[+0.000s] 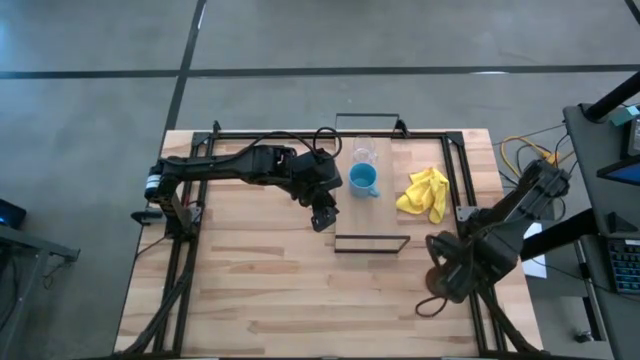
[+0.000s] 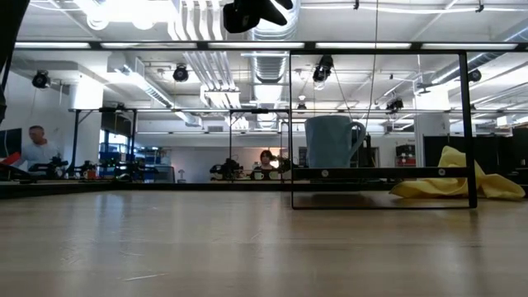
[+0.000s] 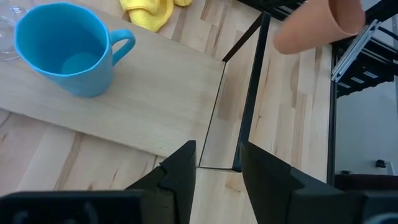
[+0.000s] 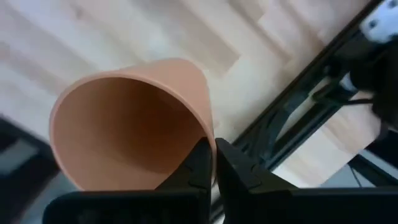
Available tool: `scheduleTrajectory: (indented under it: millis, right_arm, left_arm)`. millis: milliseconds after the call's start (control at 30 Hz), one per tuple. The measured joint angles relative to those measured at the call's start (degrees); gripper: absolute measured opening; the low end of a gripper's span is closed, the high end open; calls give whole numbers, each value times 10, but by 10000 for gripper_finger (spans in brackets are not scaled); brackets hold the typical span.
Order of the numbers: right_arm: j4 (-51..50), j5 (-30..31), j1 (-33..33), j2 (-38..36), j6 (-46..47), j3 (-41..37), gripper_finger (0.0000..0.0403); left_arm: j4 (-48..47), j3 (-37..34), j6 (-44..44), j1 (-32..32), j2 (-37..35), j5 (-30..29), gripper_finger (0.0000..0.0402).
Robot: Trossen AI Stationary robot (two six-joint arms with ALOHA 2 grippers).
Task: Stack small to large cups/mugs on shelf
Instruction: Put the brown cup on the shelf
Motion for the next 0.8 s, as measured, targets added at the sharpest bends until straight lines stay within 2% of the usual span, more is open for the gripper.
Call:
scheduleTrajectory:
  millis: [300, 567, 733, 800]
  right_arm:
    - [-2, 99, 0, -10, 41, -22, 9]
    - [-1, 108, 0, -10, 47, -32, 9]
    - [15, 110, 0, -13, 23, -3, 9]
    - [29, 128, 0, -13, 4, 15, 9]
  left_arm:
    - [0, 0, 0, 0, 0, 1, 111]
    - [1, 0, 0, 0, 0, 3, 111]
    - [1, 0, 0, 0, 0, 3, 111]
    - [1, 0, 0, 0, 0, 3, 111]
